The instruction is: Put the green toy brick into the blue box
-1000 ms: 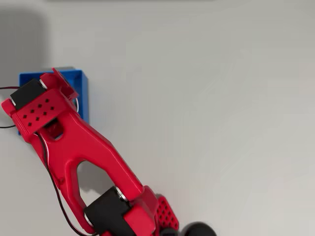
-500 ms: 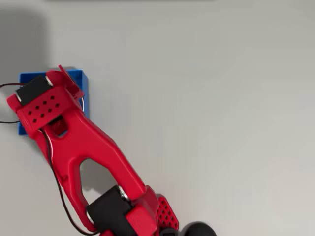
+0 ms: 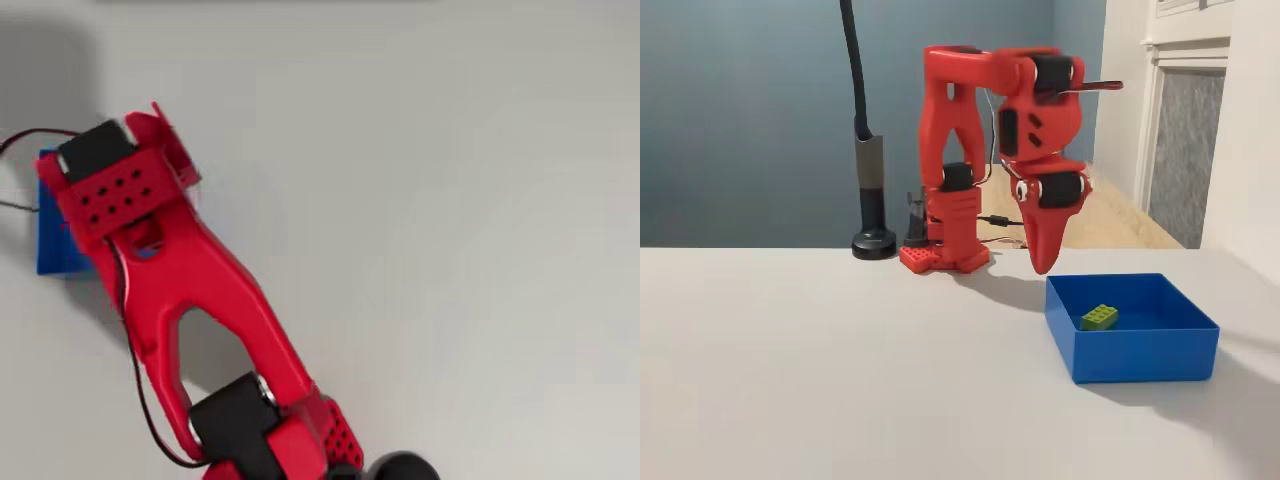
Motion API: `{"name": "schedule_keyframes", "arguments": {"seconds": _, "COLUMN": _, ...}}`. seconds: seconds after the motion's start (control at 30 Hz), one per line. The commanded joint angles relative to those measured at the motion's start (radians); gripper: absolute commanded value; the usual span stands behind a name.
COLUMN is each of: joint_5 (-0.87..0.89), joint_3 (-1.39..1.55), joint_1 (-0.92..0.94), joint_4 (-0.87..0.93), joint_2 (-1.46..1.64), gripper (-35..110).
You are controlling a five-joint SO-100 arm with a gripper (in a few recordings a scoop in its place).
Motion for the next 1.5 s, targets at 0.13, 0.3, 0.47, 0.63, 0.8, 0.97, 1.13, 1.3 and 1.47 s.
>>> {"name": "schedule_keyframes", "arguments": {"seconds": 0.13, "joint_5": -0.020, "joint_3": -0.112, "joint_1": 0.149, "joint_4": 0.018, "joint_2": 0.094, "gripper": 0}}
{"name": "schedule_keyframes", "arguments": {"seconds": 0.3, "joint_5": -0.058, "joint_3": -0.110, "joint_1": 0.245, "joint_4": 0.018, "joint_2": 0.094, "gripper": 0}}
{"name": "schedule_keyframes", "arguments": {"seconds": 0.47, "joint_5": -0.114, "joint_3": -0.066, "joint_1": 0.350, "joint_4": 0.011, "joint_2": 0.094, "gripper": 0}}
{"name": "schedule_keyframes", "arguments": {"seconds": 0.63, "joint_5": -0.161, "joint_3": 0.020, "joint_1": 0.419, "joint_4": -0.063, "joint_2": 0.112, "gripper": 0}}
{"name": "schedule_keyframes", "arguments": {"seconds": 0.8, "joint_5": -0.221, "joint_3": 0.233, "joint_1": 0.433, "joint_4": -0.218, "joint_2": 0.270, "gripper": 0}}
{"name": "schedule_keyframes", "arguments": {"seconds": 0.97, "joint_5": -0.261, "joint_3": 0.499, "joint_1": 0.433, "joint_4": -0.348, "joint_2": 0.482, "gripper": 0}}
{"name": "schedule_keyframes", "arguments": {"seconds": 1.13, "joint_5": -0.288, "joint_3": 0.735, "joint_1": 0.434, "joint_4": -0.451, "joint_2": 0.695, "gripper": 0}}
{"name": "schedule_keyframes", "arguments": {"seconds": 1.3, "joint_5": -0.308, "joint_3": 0.916, "joint_1": 0.433, "joint_4": -0.514, "joint_2": 0.900, "gripper": 0}}
{"name": "schedule_keyframes", "arguments": {"seconds": 1.47, "joint_5": -0.313, "joint_3": 1.037, "joint_1": 0.433, "joint_4": -0.522, "joint_2": 1.078, "gripper": 0}}
